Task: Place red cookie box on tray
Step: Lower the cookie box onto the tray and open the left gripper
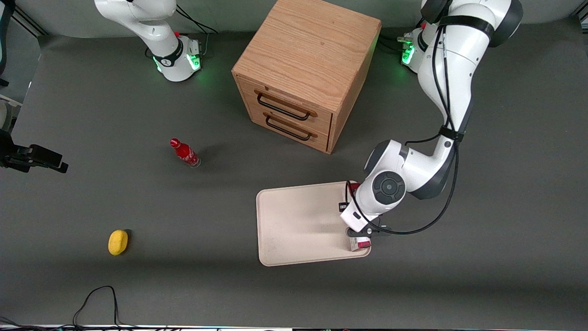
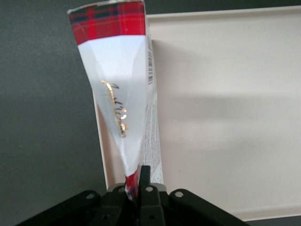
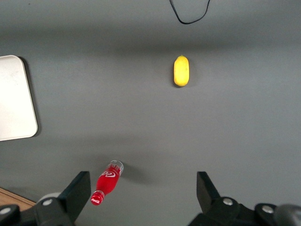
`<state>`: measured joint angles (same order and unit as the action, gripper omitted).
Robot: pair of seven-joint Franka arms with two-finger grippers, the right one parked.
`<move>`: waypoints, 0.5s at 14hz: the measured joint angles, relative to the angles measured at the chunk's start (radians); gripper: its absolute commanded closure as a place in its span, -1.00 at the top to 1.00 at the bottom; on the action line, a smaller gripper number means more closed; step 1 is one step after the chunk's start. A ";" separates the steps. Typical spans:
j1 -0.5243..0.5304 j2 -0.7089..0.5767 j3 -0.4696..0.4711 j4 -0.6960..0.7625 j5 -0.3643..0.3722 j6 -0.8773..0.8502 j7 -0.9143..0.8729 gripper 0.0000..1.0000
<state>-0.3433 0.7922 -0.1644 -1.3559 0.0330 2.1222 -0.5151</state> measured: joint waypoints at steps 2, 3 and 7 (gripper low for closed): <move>0.000 0.000 0.000 -0.005 0.000 0.003 -0.002 -1.00; 0.000 0.000 0.000 -0.005 0.000 0.003 -0.003 0.13; 0.000 -0.003 0.001 -0.006 0.000 0.003 -0.043 1.00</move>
<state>-0.3428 0.7890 -0.1637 -1.3615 0.0333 2.1252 -0.5577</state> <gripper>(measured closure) 0.692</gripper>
